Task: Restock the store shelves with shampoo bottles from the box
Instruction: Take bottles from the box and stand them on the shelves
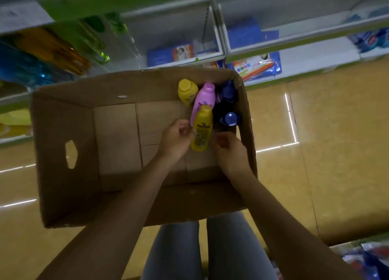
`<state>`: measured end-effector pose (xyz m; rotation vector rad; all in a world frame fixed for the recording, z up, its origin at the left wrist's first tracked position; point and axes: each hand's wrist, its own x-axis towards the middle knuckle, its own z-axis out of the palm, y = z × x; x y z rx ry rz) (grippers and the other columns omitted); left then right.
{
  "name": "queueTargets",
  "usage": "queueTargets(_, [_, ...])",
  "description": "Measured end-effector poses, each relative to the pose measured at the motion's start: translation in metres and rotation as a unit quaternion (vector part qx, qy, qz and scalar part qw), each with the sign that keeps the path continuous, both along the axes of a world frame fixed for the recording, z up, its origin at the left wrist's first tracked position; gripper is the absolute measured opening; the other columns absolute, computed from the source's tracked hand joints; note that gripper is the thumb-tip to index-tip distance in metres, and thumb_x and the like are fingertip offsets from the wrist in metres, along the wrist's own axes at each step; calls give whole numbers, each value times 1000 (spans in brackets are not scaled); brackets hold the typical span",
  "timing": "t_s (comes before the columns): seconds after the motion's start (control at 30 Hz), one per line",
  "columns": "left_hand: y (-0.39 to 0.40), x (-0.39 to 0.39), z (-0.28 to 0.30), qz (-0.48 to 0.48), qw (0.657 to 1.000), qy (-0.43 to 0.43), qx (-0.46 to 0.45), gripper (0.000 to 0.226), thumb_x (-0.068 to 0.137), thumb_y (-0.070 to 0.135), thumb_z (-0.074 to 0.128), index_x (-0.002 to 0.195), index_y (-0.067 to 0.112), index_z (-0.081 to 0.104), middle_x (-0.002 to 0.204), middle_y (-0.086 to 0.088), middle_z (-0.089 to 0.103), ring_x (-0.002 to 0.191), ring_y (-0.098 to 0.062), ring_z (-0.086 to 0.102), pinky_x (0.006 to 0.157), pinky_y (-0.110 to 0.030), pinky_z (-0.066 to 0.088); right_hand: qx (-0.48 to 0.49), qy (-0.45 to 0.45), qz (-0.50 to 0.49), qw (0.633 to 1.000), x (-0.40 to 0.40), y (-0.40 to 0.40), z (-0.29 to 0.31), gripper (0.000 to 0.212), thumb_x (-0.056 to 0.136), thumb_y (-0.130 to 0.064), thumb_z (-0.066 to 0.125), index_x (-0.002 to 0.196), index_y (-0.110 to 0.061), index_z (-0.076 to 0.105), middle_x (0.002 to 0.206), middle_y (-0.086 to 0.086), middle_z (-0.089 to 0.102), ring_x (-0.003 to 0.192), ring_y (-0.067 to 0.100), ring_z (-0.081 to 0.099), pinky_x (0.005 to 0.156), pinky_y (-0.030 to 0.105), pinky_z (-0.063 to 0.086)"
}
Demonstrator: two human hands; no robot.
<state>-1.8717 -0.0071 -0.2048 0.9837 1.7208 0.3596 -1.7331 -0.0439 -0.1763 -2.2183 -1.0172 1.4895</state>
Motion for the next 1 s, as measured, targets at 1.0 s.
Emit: queueTargets(1.0, [37,2,-2,-24,993,-65,91,18,87,28,66,100,20,55,88,12,58,83,-5,56,73,-16,45,-23,142,-43,989,-31,-10,-65,37,84,-11,72,117,-19,56,112,1,64,98,10,55,74,18,44])
